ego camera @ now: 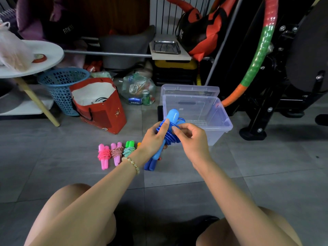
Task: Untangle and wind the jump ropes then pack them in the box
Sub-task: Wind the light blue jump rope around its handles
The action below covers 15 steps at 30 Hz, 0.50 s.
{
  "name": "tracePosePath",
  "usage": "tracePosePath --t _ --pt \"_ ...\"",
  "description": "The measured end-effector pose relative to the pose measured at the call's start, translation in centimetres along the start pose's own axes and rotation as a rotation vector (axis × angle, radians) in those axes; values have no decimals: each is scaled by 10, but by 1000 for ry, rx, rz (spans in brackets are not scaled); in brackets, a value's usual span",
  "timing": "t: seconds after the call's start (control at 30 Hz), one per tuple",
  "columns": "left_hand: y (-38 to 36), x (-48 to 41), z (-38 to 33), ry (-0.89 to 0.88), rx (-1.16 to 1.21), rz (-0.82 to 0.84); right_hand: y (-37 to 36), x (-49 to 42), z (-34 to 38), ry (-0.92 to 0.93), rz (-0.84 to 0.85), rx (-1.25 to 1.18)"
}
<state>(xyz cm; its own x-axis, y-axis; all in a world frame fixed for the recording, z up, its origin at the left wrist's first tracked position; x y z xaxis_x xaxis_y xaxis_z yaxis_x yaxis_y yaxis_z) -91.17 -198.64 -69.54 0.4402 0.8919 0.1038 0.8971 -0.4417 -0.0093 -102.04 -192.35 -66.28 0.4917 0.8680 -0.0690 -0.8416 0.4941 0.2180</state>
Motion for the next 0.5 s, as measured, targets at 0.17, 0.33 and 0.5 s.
tracePosePath --t 0.17,0.33,0.5 --pt "-2 -2 -5 -67 -42 25 0 3 8 106 -9 124" --pt "-6 1 -2 -34 -11 -48 -6 3 20 463 -168 695" --pt "0 1 -3 -31 -36 -121 -10 2 21 446 -176 656"
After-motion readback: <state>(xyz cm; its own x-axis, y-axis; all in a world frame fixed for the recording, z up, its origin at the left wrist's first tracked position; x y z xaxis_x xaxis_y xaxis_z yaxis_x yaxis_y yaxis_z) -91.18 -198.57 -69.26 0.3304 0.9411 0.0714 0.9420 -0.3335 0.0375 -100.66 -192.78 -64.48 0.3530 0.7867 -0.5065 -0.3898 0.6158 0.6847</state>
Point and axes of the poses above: each hand's wrist, its own x-axis away from the middle knuckle, its own y-axis out of the back of the hand, z = x × y, the point moved 6 cm from there along -x, towards the middle knuckle, and after that the axes turned 2 degrees about -y, right-handed, at the moved point
